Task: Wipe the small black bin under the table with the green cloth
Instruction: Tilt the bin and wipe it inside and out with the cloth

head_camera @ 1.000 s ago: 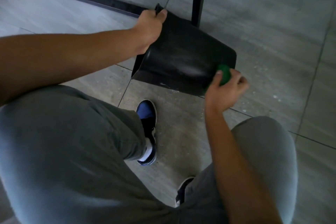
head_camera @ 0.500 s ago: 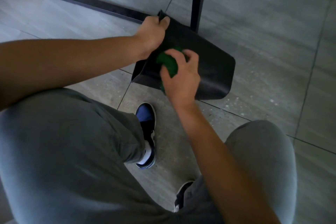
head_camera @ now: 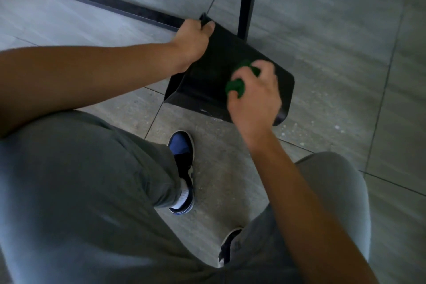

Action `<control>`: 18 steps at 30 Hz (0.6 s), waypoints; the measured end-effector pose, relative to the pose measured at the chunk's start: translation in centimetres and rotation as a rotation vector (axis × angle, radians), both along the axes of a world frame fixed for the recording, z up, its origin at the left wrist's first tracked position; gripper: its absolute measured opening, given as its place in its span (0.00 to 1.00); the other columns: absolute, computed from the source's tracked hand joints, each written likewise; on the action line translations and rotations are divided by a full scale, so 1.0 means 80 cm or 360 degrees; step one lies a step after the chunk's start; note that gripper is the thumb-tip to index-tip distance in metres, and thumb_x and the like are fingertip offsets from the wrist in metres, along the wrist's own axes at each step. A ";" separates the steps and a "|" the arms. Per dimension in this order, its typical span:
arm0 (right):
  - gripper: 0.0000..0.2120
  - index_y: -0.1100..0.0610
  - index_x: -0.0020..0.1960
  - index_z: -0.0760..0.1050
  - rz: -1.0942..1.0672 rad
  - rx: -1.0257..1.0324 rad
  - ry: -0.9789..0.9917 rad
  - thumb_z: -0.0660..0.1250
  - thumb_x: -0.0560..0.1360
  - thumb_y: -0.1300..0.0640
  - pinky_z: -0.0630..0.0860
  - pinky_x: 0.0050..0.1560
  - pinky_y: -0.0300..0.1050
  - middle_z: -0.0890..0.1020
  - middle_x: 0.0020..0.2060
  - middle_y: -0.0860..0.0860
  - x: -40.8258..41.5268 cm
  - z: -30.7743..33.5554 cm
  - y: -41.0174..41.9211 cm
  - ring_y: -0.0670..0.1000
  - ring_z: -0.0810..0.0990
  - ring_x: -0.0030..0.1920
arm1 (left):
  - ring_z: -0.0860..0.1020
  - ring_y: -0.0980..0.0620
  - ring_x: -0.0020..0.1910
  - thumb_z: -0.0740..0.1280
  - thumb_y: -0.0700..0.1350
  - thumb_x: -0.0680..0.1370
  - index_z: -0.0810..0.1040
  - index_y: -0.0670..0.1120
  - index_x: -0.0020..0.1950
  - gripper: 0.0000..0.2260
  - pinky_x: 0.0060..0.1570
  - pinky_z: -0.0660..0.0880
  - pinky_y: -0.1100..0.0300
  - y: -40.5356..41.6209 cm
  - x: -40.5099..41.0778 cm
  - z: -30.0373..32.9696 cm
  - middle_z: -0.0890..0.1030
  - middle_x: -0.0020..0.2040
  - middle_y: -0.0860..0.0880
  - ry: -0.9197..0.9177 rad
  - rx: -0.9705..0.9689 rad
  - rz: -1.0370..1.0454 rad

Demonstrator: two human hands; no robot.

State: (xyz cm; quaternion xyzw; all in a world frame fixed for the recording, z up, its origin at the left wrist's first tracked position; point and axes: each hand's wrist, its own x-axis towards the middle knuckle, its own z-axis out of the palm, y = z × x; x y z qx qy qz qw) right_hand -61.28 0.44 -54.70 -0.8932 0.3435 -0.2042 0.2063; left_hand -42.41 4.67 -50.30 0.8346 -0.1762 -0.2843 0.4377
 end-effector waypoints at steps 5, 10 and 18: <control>0.14 0.52 0.52 0.80 0.0142 -0.0120 0.0247 0.76 0.69 0.59 0.80 0.41 0.53 0.76 0.59 0.58 -0.003 -0.032 0.008 0.59 0.79 0.50 | 0.80 0.49 0.52 0.58 0.50 0.86 0.76 0.37 0.63 0.18 0.53 0.78 0.57 0.004 0.004 -0.003 0.80 0.54 0.43 0.0036 0.0052 0.0016; 0.09 0.55 0.59 0.76 -0.0426 0.0166 0.0785 0.66 0.79 0.57 0.73 0.44 0.52 0.73 0.59 0.60 -0.086 -0.086 -0.065 0.61 0.77 0.53 | 0.79 0.52 0.52 0.59 0.51 0.86 0.76 0.40 0.61 0.16 0.53 0.76 0.58 0.007 0.018 -0.004 0.80 0.52 0.46 0.0013 0.0047 0.0090; 0.13 0.47 0.55 0.78 -0.0286 0.0413 0.0186 0.67 0.76 0.40 0.71 0.45 0.45 0.72 0.59 0.51 -0.023 -0.022 -0.050 0.52 0.75 0.48 | 0.79 0.52 0.48 0.58 0.52 0.86 0.78 0.39 0.62 0.19 0.49 0.75 0.59 0.000 0.009 0.000 0.81 0.56 0.42 -0.0133 0.0129 -0.0103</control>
